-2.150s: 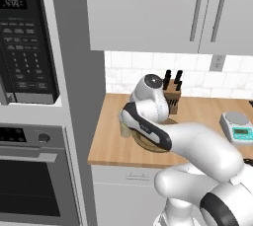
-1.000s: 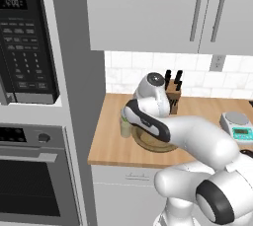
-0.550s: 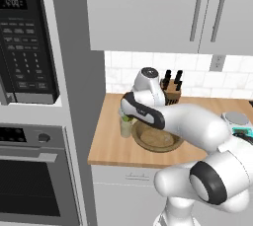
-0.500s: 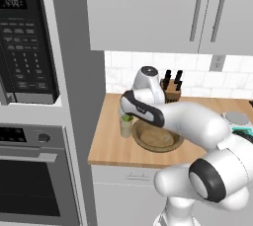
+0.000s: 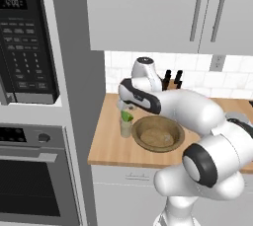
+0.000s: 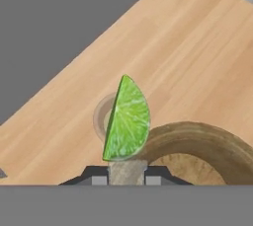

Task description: Grab a lemon wedge from the fridge and one ice cube from the ice bowl, and put them in the glass of lemonade.

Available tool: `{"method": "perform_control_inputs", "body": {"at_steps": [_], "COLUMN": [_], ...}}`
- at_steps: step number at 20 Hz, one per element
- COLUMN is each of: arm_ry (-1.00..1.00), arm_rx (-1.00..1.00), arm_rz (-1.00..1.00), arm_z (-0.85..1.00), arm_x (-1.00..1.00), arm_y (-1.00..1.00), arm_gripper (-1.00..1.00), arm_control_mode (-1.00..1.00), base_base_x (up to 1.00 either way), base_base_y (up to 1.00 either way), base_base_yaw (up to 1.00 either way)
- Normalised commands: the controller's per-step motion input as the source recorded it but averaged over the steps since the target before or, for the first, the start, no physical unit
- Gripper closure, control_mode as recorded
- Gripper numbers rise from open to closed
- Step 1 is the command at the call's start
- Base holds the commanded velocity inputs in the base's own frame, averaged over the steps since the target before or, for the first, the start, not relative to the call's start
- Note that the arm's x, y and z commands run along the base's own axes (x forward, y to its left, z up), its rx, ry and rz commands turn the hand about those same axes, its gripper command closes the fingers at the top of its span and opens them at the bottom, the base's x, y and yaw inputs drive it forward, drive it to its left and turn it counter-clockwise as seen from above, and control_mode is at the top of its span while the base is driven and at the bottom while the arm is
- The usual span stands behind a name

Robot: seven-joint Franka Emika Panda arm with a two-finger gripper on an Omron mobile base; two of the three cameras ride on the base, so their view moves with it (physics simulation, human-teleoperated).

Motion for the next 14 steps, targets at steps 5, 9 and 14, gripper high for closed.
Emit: {"method": "perform_control_inputs", "body": {"at_steps": [5,9,14], "arm_ry": [0.00,0.09,0.03], "arm_rx": [0.00,-0.02,0.00], "arm_rz": [-0.04,-0.06,-0.03], "arm_z": [0.14,0.09,-0.01], "arm_x": [0.27,0.09,0.00], "arm_y": [0.04,0.18,0.08], "arm_gripper": [1.00,1.00,1.00], "arm_control_mode": [-1.00,-1.00,-1.00], "base_base_x": [0.00,0.00,0.00], "base_base_y": [0.00,0.00,0.00], "base_base_yaw": [0.00,0.00,0.00]}}
